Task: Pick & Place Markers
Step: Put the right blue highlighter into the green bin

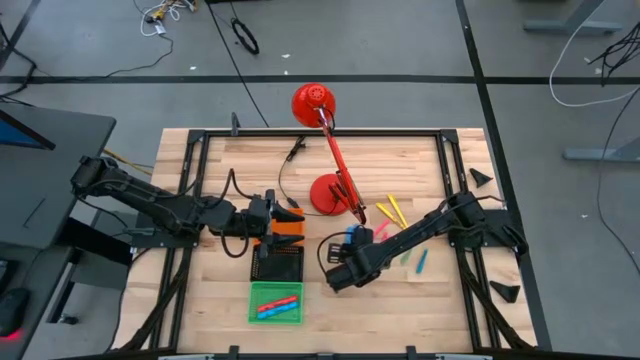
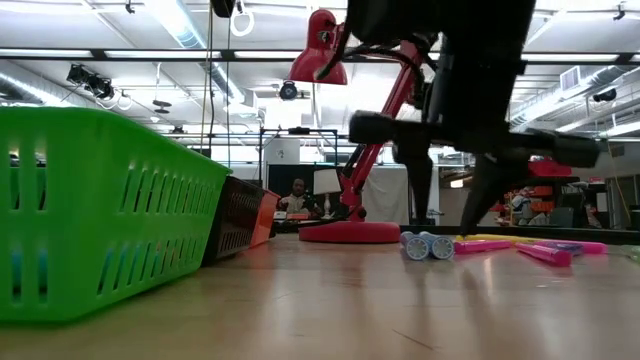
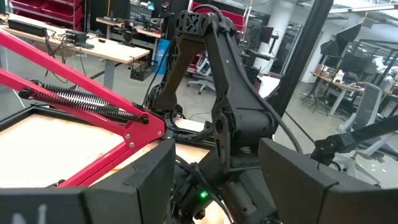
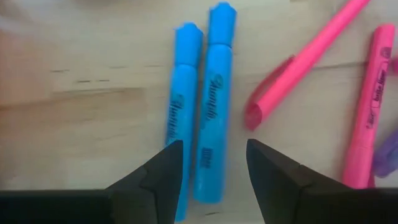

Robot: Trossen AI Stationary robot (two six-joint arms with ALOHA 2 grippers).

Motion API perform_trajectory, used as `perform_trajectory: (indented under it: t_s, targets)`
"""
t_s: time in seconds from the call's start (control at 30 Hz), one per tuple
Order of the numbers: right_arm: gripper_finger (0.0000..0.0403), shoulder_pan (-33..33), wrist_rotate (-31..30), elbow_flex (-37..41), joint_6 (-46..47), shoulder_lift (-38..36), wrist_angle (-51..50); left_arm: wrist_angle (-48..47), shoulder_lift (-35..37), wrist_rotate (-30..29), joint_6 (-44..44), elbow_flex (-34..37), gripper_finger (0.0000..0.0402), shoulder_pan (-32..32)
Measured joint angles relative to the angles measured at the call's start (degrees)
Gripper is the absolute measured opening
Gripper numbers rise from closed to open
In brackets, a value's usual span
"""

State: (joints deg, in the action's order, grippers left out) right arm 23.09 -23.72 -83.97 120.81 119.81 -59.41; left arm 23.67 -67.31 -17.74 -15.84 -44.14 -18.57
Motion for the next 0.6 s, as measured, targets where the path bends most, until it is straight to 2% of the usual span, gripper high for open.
perform_trajectory:
  t_s: [0.23, 0.47, 0.6]
  targets:
    - [0.0181, 0.26, 1.30, 3.85, -0.27, -0.10, 5.89, -0.01, -0.02, 0.00, 0.02, 0.00, 0.0236, 0.00]
    - [0.0180, 0.23, 3.11, 4.45, -0.39, -0.26, 6.17, -0.01, 0.00, 0.00, -0.02, 0.00, 0.0236, 0.00]
    - [0.0162, 0.22, 3.83, 4.47, -0.39, -0.26, 5.85, -0.01, 0.00, 0.02, 0.04, 0.00, 0.0236, 0.00]
